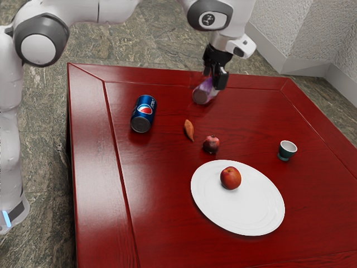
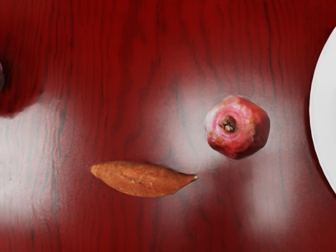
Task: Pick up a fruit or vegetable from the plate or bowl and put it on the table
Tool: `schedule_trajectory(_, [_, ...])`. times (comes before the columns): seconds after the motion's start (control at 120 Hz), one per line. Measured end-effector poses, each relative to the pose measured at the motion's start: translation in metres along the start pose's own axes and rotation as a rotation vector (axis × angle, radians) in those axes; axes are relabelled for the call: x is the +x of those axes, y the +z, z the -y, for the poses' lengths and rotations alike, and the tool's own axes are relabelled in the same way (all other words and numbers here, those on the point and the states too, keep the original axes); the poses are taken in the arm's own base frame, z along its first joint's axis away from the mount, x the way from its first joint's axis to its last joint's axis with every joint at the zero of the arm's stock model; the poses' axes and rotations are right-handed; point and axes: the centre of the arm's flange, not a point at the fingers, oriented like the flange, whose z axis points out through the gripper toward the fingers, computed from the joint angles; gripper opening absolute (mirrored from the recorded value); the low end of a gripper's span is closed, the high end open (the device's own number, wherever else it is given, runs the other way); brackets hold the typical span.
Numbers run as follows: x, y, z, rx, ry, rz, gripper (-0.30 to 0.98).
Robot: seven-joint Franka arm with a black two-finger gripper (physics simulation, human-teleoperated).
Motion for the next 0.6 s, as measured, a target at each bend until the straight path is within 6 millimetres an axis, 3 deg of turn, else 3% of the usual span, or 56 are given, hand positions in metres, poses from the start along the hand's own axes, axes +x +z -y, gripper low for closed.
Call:
schedule_trajectory(0.108, [0.004, -0.006, 0.02, 0.066, -0.018, -0.03, 0.69])
schedule_trajectory(0.208, [0.005, -0.035, -0.02, 0.067, 0.046, -0.096, 0.69])
schedule_trajectory(0.242, [0.006, -0.034, -0.022, 0.066, 0.05, -0.098, 0.68])
schedule_trajectory(0.4, [0.017, -0.01, 0.003, 0.072, 0.013, -0.071, 0.69])
schedule_trajectory(0.525, [0.02, -0.005, 0.0, 0.07, 0.019, -0.073, 0.69])
schedule_trajectory(0.6, [0.015, -0.018, -0.014, 0.069, 0.04, -0.088, 0.69])
